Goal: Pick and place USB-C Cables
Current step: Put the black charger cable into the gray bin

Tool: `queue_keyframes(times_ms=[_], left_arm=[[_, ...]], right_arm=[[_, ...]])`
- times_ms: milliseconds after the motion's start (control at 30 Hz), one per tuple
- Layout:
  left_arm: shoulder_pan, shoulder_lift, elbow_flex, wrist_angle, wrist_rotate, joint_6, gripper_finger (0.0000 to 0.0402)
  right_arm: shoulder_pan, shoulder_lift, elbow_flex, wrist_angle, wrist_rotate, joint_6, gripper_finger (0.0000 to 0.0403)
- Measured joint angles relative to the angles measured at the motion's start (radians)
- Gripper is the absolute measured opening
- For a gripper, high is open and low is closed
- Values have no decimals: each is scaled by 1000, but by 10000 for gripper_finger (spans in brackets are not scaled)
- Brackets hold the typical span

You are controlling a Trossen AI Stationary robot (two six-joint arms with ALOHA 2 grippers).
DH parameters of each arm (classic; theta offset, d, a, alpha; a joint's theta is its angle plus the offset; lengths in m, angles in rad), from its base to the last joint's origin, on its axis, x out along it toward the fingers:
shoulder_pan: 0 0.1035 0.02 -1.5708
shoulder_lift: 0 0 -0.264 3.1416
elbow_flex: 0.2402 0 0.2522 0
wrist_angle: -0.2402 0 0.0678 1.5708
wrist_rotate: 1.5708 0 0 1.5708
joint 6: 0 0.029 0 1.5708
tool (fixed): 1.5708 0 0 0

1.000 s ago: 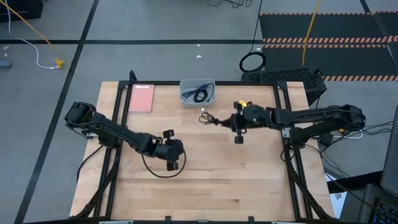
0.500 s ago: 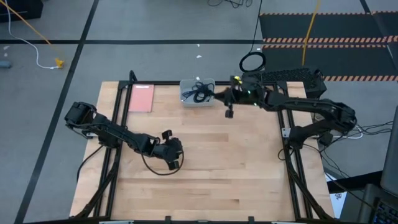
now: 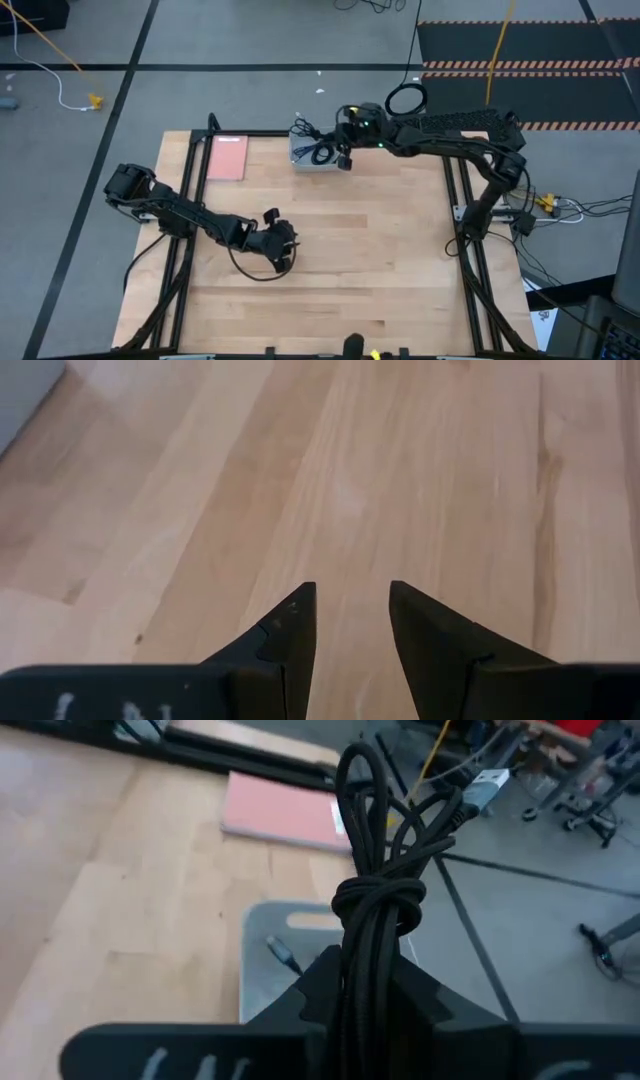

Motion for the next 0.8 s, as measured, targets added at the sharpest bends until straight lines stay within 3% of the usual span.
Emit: queue_keyframes(times_ms=[200,500,800], left_arm=[[8,0,0,66,-21,38,131],[38,0,1,119,-29,76,131],[37,0,1,120,-29,78,131]], right_arm=[[-43,71,0,2,-79,8,40],[-55,158,-2,-2,-79,27,40],[-55,162,-2,-5,-79,58,40]])
